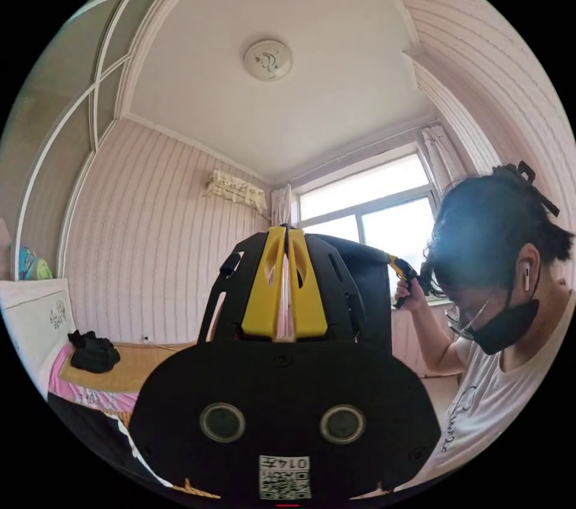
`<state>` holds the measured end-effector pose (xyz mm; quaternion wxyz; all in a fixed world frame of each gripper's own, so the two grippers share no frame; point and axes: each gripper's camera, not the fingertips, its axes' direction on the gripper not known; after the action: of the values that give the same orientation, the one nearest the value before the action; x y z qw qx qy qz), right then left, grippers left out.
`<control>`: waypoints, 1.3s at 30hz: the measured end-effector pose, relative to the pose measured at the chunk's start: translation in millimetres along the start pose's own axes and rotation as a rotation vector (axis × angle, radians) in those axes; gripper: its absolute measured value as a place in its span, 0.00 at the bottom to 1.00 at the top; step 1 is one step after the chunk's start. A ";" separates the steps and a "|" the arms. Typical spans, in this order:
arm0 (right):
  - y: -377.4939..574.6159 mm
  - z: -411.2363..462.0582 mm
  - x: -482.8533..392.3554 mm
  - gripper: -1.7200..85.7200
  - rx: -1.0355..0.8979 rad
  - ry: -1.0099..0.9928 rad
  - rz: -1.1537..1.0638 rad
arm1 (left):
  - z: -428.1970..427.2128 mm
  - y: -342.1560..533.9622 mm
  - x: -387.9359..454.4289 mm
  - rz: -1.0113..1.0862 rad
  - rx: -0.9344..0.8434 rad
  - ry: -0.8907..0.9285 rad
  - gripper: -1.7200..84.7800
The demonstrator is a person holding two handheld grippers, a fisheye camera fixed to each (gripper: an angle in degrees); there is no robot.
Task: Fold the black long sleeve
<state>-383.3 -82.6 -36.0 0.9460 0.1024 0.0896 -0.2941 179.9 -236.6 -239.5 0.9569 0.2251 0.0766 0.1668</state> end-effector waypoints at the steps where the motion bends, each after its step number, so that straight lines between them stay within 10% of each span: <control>1: 9.1 30.0 11.8 0.02 -0.105 0.045 0.026 | 4.6 -2.9 -1.4 0.006 -0.017 -0.017 0.01; 9: 123.5 232.7 130.4 0.02 -0.541 0.346 0.210 | 179.4 114.2 -111.6 -0.117 -0.674 -0.360 0.01; 16: 9.5 251.0 70.1 0.02 -0.228 0.360 -0.127 | 223.3 84.2 -129.9 -0.090 -0.495 -0.419 0.01; 22: 109.3 235.0 65.4 0.02 -0.343 0.266 -0.199 | 204.7 95.9 -126.3 -0.029 -0.420 -0.338 0.01; 31: 483.7 185.3 117.0 0.03 -0.926 0.218 0.397 | 121.5 442.1 -167.8 -0.383 -0.977 -0.357 0.01; 39: 602.7 144.9 109.8 0.03 -1.245 0.182 0.543 | 34.3 649.2 -165.7 -0.732 -1.274 -0.406 0.01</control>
<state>68.1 308.4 163.4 0.8576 -0.4174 0.2924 0.0697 -151.9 238.2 99.0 0.8914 -0.3840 -0.1423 -0.1941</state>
